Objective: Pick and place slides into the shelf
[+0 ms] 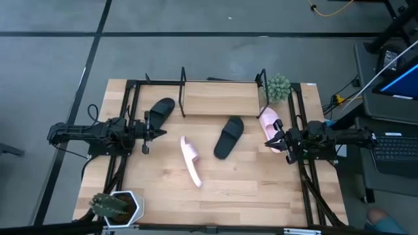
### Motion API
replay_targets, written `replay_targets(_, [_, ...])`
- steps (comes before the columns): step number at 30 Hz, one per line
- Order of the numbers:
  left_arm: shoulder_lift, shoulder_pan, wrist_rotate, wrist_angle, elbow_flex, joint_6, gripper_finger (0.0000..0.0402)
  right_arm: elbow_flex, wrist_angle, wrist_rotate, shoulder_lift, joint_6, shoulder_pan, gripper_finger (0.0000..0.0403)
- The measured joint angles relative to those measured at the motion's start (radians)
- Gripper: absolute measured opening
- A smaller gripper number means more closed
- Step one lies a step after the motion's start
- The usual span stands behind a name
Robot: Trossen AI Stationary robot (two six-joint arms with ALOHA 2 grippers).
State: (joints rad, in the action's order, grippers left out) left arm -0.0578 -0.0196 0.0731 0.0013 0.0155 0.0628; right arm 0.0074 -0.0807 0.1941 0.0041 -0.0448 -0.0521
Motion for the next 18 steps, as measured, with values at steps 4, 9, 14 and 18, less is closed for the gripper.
replay_targets(4, [0.000, 0.000, 0.000, 0.000, 0.000, 0.000, 0.0000, 0.000, 0.000, 0.000, 0.000, 0.000, 0.000, 0.0032])
replay_targets(9, [0.000, 0.000, 0.000, 0.000, 0.000, 0.000, 0.0000, 0.000, 0.000, 0.000, 0.000, 0.000, 0.000, 0.0032])
replay_targets(14, [0.000, 0.000, 0.000, 0.000, 0.000, 0.000, 0.0000, 0.000, 0.000, 0.000, 0.000, 0.000, 0.000, 0.0032])
replay_targets(18, [0.000, 0.000, 0.000, 0.000, 0.000, 0.000, 0.0000, 0.000, 0.000, 0.000, 0.000, 0.000, 0.000, 0.0032])
